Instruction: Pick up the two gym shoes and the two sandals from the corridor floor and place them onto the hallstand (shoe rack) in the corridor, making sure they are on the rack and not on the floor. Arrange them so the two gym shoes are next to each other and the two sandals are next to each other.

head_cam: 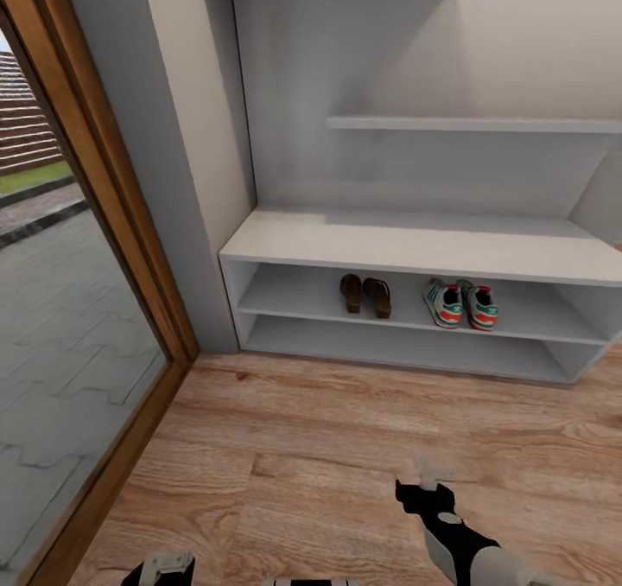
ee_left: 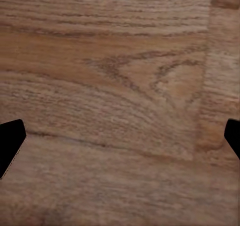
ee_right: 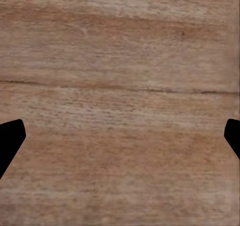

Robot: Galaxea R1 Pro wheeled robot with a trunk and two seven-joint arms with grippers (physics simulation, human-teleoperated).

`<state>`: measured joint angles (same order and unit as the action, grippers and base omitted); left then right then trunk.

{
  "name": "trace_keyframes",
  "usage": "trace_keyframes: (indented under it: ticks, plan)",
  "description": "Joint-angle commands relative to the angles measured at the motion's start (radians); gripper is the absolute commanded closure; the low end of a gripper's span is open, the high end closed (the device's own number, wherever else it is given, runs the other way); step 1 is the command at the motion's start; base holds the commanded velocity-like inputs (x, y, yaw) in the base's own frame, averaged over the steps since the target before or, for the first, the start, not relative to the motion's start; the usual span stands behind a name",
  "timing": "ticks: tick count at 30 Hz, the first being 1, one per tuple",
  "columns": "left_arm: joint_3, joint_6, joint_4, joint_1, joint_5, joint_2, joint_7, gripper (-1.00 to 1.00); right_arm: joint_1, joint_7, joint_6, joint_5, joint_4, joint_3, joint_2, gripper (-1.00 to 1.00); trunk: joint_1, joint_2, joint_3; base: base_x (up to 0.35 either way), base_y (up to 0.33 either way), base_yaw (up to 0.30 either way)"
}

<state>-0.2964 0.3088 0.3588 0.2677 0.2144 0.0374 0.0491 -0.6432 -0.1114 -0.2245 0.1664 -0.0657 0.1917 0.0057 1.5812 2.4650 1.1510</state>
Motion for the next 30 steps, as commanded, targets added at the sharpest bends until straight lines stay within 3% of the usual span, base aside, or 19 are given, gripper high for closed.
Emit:
trace_keyframes:
  ticks: [1,4,7,12,16,17,30]
  plan:
    - [-0.009,0.004,-0.001,0.001,0.008,-0.001,0.005,-1.00,0.008,-0.004,-0.012,0.014,0.002,0.006,-0.004,-1.00,-0.004,-0.007,-0.003,0.000,0.000,0.000]
    - [-0.009,0.005,-0.002,0.001,0.008,0.000,0.005,-1.00,0.034,-0.003,-0.042,0.019,0.005,0.006,-0.018,-1.00,-0.016,-0.028,-0.012,0.000,0.000,0.000]
    - [-0.009,0.005,-0.003,0.001,0.007,0.001,0.004,-1.00,0.093,-0.002,-0.125,0.021,0.007,0.006,-0.049,-1.00,-0.027,-0.049,-0.021,0.000,0.000,0.000]
    - [-0.010,0.006,-0.021,0.001,0.006,0.001,0.003,-1.00,0.132,-0.002,-0.194,0.021,0.009,0.006,-0.068,-1.00,-0.046,-0.084,-0.037,0.000,0.000,0.000]
    - [-0.010,0.017,-0.030,0.001,0.006,0.000,0.003,-1.00,0.160,-0.002,-0.215,0.021,0.009,0.006,-0.072,-1.00,-0.062,-0.112,-0.050,0.000,0.000,0.000]
    - [-0.011,0.046,-0.040,0.001,0.007,0.001,0.003,-1.00,0.188,-0.002,-0.236,0.021,0.009,0.006,-0.074,-1.00,-0.066,-0.119,-0.053,0.000,0.000,0.000]
    - [-0.012,0.062,-0.059,0.001,0.007,0.002,0.003,-1.00,0.201,-0.005,-0.243,0.021,0.014,0.006,-0.062,-1.00,-0.115,-0.210,-0.093,0.000,0.000,0.000]
